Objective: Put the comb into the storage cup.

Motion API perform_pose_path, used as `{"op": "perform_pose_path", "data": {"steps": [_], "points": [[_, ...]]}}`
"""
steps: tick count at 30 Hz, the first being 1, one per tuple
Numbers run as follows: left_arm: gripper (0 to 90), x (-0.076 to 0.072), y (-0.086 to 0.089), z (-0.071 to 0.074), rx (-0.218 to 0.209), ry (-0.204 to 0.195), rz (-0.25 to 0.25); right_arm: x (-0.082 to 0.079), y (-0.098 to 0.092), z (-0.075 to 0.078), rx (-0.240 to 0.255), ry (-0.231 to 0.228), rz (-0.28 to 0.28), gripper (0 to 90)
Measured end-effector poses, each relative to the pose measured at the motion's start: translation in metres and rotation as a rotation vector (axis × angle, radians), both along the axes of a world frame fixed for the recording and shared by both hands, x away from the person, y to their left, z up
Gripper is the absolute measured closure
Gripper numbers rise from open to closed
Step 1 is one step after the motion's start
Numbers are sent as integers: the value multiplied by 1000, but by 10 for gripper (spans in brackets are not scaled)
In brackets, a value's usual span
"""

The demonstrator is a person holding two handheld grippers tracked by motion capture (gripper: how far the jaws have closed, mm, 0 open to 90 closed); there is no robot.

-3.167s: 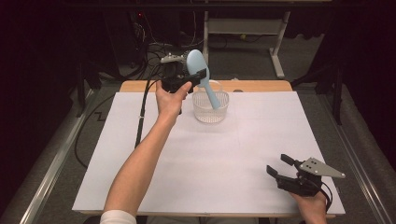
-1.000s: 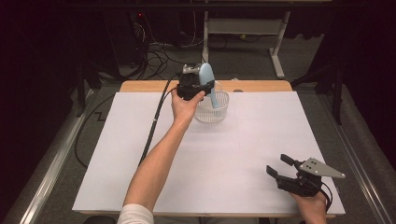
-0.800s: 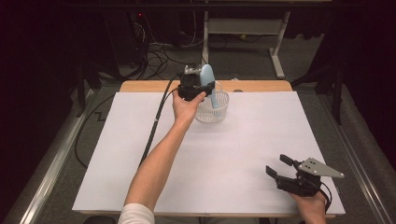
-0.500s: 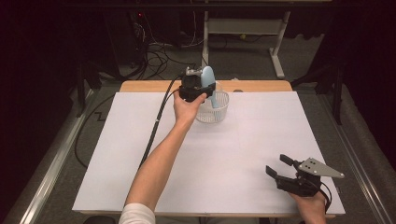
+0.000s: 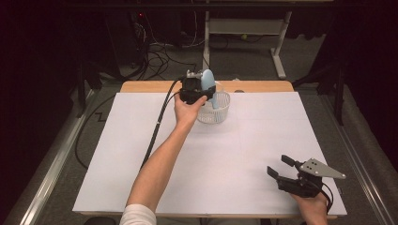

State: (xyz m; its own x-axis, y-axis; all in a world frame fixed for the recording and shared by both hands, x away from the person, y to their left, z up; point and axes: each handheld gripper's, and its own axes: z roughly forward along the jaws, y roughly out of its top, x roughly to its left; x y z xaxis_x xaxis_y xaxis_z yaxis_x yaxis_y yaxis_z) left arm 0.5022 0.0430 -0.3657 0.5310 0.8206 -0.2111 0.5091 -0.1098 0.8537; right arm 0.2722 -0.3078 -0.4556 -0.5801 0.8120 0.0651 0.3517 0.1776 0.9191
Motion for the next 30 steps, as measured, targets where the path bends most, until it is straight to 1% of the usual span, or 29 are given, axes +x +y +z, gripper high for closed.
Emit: {"op": "perform_pose_path", "data": {"steps": [9,18,22,30], "points": [[466,-1,3,0,23,-4,4,0,0,0,-3,0,3,272],[444,-1,9,2,45,3,-24,0,1,0,-3,-1,3,272],[426,-1,12,4,51,4,-25,0,1,0,-3,0,3,272],[398,-2,17,6,80,12,-26,0,1,0,-5,-1,4,271]]}}
